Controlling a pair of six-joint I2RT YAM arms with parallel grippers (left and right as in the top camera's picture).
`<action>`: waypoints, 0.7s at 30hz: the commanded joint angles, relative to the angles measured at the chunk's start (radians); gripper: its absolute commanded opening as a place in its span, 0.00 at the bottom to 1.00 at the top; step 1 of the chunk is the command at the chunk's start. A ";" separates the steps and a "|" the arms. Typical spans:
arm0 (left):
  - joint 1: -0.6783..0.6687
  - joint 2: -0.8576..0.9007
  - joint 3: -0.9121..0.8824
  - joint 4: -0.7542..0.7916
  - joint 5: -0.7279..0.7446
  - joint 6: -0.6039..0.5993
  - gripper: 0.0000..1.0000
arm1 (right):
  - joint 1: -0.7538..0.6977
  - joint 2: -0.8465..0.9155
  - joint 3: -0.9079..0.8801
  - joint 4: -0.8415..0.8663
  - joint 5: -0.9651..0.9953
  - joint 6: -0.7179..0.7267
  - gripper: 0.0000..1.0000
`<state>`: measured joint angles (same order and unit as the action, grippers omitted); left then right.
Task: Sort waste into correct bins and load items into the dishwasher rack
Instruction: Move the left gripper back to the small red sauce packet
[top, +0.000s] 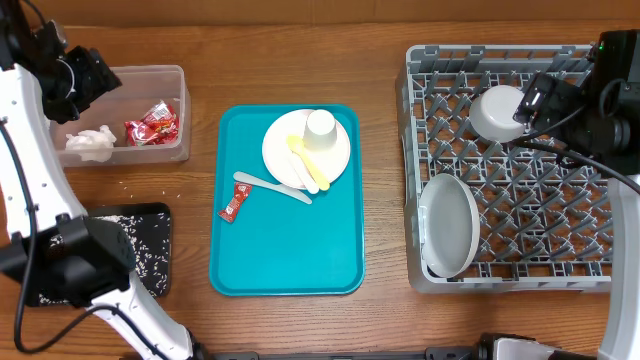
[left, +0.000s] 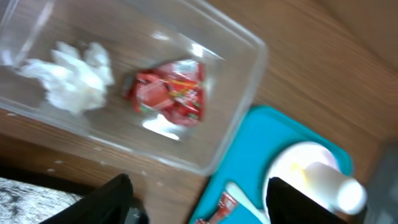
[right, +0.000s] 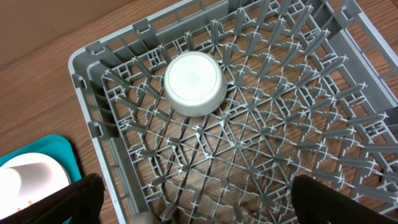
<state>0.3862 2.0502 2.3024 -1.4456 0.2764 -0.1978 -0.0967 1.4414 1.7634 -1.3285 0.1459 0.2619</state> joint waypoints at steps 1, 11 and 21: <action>-0.056 -0.101 0.042 -0.055 0.164 0.077 0.77 | 0.001 0.003 0.017 0.003 0.010 0.004 1.00; -0.376 -0.078 -0.102 -0.224 0.015 0.139 0.85 | 0.001 0.003 0.017 0.004 0.010 0.004 1.00; -0.502 -0.076 -0.407 -0.161 -0.138 0.059 0.89 | 0.001 0.003 0.017 0.003 0.010 0.004 1.00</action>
<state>-0.1146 1.9686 1.9461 -1.6192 0.1932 -0.1127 -0.0967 1.4414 1.7634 -1.3285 0.1455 0.2615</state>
